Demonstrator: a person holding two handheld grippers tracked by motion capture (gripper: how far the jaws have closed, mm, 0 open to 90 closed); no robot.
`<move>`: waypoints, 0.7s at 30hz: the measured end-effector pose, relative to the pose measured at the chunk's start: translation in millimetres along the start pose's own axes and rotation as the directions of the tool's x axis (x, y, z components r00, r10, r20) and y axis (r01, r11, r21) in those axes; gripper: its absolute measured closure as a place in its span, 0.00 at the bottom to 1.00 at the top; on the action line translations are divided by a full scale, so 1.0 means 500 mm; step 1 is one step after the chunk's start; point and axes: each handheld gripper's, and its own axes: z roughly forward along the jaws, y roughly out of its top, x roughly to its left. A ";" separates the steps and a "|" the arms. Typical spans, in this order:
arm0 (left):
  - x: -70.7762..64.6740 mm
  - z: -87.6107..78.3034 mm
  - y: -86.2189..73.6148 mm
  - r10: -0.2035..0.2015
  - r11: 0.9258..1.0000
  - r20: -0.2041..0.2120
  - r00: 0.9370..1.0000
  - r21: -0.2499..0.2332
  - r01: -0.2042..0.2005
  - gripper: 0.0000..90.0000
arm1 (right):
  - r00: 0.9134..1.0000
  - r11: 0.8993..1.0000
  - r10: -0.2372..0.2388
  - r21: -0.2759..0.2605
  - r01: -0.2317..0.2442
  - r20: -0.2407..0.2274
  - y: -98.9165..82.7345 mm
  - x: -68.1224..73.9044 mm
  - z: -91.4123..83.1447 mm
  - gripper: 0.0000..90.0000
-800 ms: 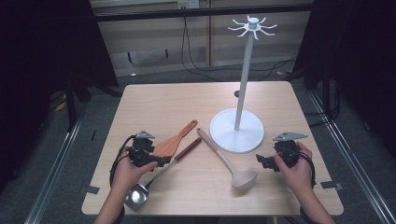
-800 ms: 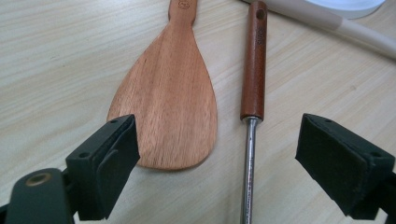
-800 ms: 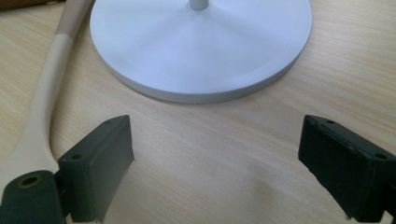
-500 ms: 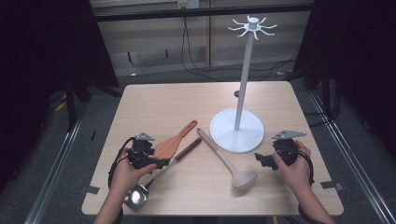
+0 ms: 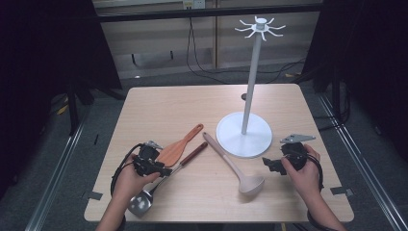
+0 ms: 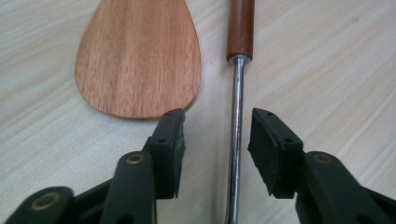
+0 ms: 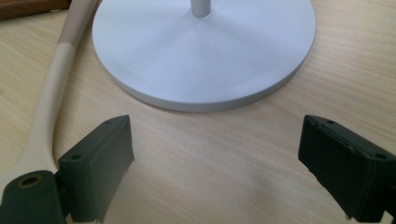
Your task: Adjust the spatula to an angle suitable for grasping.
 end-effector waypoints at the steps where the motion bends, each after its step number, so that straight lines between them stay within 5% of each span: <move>1: -0.005 0.002 0.000 -0.022 1.000 -0.005 1.000 -0.008 0.022 0.64 | 1.000 1.000 0.000 0.002 0.000 0.000 0.000 0.000 0.000 0.11; 9: -0.019 0.012 0.012 0.103 0.991 -0.020 0.994 0.084 -0.101 0.70 | 1.000 1.000 0.008 0.007 -0.008 0.005 -0.006 -0.003 -0.005 0.11; 21: -0.031 0.022 0.022 0.137 0.982 -0.028 0.990 0.132 -0.132 0.77 | 1.000 1.000 0.015 0.016 -0.015 0.010 -0.012 -0.004 -0.010 0.11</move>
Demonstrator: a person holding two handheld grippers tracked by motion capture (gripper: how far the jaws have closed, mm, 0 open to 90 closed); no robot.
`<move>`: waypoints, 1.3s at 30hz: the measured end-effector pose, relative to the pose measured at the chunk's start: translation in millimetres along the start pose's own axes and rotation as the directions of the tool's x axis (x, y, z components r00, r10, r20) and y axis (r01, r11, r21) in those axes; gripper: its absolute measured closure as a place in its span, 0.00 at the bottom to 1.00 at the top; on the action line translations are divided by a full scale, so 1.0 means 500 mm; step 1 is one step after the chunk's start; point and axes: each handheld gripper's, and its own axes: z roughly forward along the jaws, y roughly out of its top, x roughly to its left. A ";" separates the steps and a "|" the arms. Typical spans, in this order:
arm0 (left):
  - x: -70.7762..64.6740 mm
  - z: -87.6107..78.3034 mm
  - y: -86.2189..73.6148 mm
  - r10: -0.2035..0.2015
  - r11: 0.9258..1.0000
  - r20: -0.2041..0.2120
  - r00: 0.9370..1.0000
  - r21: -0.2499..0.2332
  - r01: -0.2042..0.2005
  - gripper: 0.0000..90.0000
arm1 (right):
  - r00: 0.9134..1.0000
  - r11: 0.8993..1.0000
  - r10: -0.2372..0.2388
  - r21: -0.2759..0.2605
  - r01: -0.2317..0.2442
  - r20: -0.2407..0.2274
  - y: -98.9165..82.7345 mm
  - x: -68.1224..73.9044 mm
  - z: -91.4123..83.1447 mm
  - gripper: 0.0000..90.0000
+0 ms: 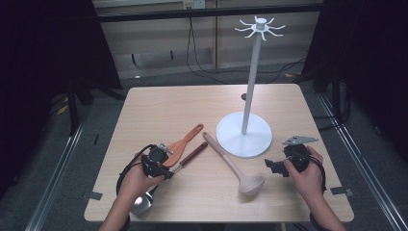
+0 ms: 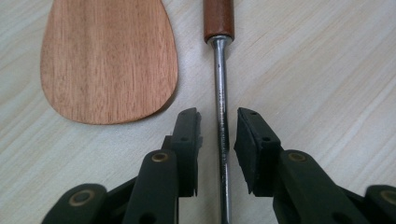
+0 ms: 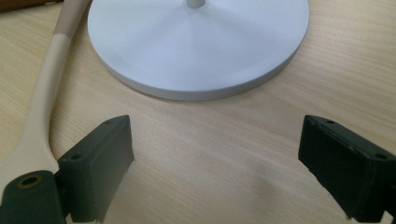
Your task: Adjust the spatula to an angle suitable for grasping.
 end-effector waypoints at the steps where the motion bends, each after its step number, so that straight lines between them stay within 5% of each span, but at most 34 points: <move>1: -0.001 0.001 0.001 0.001 1.000 -0.002 1.000 -0.002 -0.001 0.78 | 1.000 1.000 -0.001 0.001 0.001 0.001 -0.001 -0.002 -0.001 0.11; 10: -0.002 0.003 0.012 0.009 1.000 -0.004 1.000 -0.015 -0.009 0.81 | 1.000 1.000 0.006 0.006 -0.006 0.008 -0.010 -0.006 -0.008 0.11; 22: -0.008 0.023 0.022 0.050 0.997 -0.016 0.999 0.062 -0.049 0.88 | 1.000 1.000 0.011 0.016 -0.011 0.015 -0.020 -0.010 -0.014 0.11; 39: -0.008 0.018 0.015 0.051 0.994 -0.010 0.999 0.101 -0.050 0.88 | 1.000 1.000 0.010 0.022 -0.010 0.009 -0.018 -0.007 -0.011 0.11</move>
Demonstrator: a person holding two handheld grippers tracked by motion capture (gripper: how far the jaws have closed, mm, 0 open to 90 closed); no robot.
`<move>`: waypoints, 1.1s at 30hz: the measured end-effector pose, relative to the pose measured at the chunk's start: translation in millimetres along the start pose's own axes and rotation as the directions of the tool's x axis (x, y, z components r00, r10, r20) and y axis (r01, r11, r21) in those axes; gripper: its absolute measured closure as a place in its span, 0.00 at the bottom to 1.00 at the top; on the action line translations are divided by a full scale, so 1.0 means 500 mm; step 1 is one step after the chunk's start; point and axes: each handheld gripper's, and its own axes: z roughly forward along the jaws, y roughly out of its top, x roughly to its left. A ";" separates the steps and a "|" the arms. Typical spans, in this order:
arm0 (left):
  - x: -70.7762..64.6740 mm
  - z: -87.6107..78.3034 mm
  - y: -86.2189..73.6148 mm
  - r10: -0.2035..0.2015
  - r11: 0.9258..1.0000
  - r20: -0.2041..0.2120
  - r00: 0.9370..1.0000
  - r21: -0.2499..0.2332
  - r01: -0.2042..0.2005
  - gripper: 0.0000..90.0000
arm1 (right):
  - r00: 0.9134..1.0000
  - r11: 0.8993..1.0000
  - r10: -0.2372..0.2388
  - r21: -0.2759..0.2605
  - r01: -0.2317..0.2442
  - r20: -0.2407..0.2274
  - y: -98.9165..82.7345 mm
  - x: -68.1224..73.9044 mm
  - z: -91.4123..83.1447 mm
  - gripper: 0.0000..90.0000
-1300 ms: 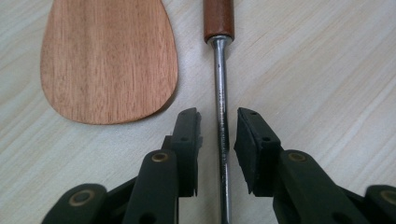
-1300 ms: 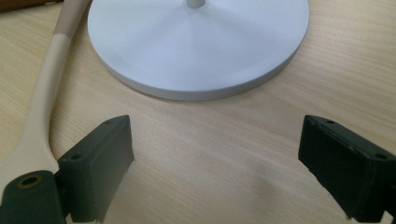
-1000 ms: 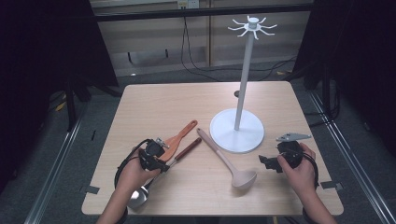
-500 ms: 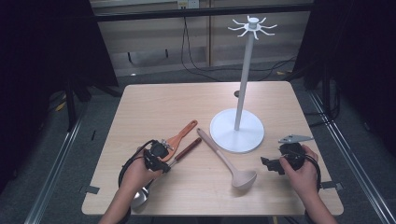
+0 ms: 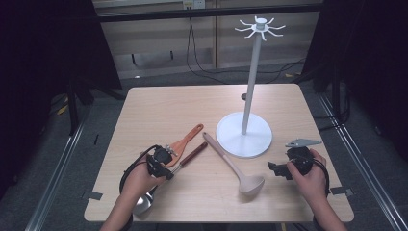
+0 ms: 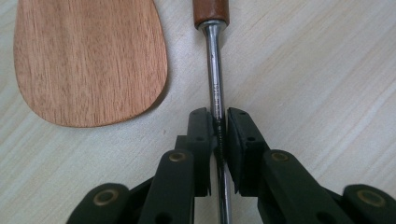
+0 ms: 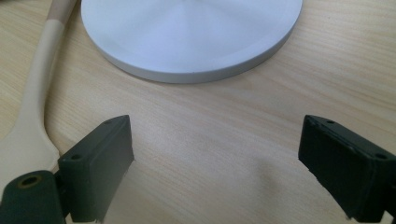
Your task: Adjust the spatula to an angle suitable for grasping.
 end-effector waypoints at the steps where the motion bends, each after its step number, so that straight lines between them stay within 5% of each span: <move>1: 0.000 0.000 0.000 0.002 1.000 0.000 1.000 0.005 -0.002 0.89 | 1.000 1.000 -0.003 -0.002 0.003 0.001 0.001 0.000 0.001 0.11; 12: -0.006 -0.002 0.006 0.016 0.999 -0.014 1.000 0.029 -0.016 0.94 | 1.000 1.000 -0.008 0.002 0.008 -0.007 -0.001 0.001 0.001 0.11; 28: -0.007 -0.046 0.002 -0.023 0.996 0.027 0.999 -0.089 0.025 0.94 | 1.000 1.000 0.001 -0.013 -0.001 -0.023 0.006 0.006 0.003 0.11; 33: -0.009 -0.065 0.002 -0.029 0.986 0.071 0.997 -0.164 0.041 0.94 | 0.999 0.999 0.002 -0.035 -0.004 -0.039 0.011 0.009 0.005 0.11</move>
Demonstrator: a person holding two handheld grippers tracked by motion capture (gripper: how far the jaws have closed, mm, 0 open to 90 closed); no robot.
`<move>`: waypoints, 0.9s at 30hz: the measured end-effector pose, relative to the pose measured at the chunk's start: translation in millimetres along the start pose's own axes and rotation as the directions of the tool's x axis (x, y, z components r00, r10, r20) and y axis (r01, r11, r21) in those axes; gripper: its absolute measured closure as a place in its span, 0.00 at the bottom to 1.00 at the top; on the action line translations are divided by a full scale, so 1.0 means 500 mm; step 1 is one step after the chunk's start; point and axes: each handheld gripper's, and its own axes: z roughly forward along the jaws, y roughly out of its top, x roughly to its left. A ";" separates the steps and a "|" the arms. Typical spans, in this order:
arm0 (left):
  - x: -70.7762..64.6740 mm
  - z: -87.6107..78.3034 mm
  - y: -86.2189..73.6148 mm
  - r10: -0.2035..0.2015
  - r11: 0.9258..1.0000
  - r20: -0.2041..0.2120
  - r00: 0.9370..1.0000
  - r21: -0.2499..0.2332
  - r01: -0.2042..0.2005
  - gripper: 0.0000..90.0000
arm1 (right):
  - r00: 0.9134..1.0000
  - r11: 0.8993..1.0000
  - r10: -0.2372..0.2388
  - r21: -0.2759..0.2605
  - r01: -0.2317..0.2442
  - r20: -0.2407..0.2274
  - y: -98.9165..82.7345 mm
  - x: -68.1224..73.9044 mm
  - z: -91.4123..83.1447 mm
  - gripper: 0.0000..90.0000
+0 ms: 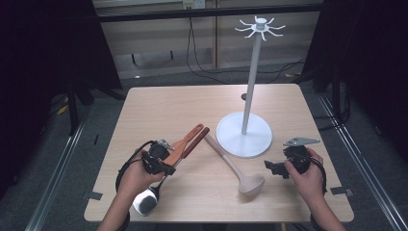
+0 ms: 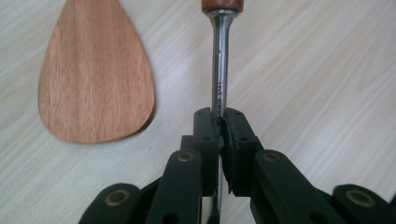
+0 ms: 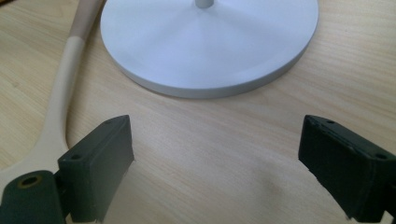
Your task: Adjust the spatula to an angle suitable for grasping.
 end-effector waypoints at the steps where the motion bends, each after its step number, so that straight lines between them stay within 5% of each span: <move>1: -0.001 -0.006 0.002 0.008 1.000 0.007 1.000 -0.011 -0.008 0.94 | 1.000 1.000 -0.002 -0.008 0.002 -0.007 0.001 0.001 0.001 0.11; 10: -0.025 -0.028 0.022 0.048 0.995 0.003 0.999 -0.089 -0.047 0.94 | 0.999 0.992 -0.031 -0.124 0.026 -0.037 0.034 0.041 -0.016 0.12; 17: -0.041 -0.044 0.032 0.032 0.986 0.024 0.999 -0.166 -0.028 0.94 | 0.991 0.980 0.000 -0.197 -0.026 -0.133 0.059 0.088 -0.020 0.14; 19: -0.045 -0.054 0.035 0.058 0.984 0.013 0.998 -0.168 -0.055 0.94 | 0.989 0.976 0.008 -0.214 -0.039 -0.145 0.063 0.098 -0.021 0.15; 22: -0.059 -0.056 0.039 0.044 0.977 0.024 0.999 -0.208 -0.038 0.94 | 0.983 0.969 0.034 -0.235 -0.076 -0.181 0.070 0.112 -0.024 0.19; 25: -0.069 -0.066 0.047 0.099 0.976 0.015 0.995 -0.195 -0.094 0.94 | 0.968 0.952 0.084 -0.267 -0.148 -0.235 0.080 0.133 -0.031 0.24; 27: -0.084 -0.067 0.053 0.089 0.969 -0.004 0.996 -0.231 -0.087 0.94 | 0.959 0.942 0.096 -0.288 -0.174 -0.265 0.087 0.147 -0.033 0.28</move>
